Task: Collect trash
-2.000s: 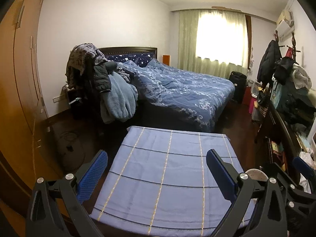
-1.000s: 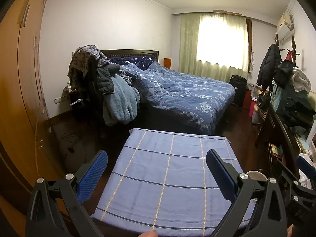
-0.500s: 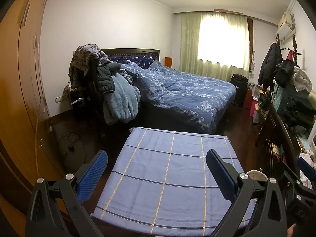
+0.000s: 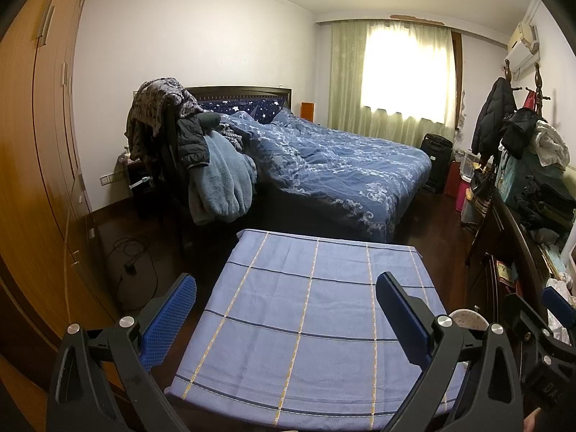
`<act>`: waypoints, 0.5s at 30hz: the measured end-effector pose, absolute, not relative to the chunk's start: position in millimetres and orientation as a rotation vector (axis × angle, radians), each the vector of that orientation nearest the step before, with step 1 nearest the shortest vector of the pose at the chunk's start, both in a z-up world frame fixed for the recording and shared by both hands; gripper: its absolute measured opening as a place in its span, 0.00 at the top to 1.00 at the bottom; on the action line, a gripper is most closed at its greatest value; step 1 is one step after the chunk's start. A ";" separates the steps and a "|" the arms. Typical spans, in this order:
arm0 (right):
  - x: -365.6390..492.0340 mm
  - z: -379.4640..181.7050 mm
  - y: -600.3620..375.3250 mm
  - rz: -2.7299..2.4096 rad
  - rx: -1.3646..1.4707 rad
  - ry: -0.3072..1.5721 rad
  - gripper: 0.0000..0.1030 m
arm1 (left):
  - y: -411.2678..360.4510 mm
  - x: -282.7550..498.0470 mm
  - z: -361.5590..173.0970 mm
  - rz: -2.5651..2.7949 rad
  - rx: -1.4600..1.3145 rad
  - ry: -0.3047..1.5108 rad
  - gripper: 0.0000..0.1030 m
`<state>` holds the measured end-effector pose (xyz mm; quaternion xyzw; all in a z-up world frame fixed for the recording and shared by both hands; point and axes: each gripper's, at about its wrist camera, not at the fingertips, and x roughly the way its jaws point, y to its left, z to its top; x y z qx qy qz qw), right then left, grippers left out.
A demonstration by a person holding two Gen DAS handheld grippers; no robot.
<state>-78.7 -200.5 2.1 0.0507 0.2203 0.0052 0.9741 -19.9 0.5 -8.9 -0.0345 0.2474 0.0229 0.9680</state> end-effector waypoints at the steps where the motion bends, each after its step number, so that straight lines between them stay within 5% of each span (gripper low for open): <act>1: -78.8 1.6 -200.3 0.010 0.102 0.443 0.03 | 0.4 -20.1 -9.3 0.046 -0.071 0.502 0.03; 15: -77.7 -1.6 -198.1 0.011 0.106 0.443 0.03 | 1.9 -19.1 -9.3 0.049 -0.068 0.510 0.03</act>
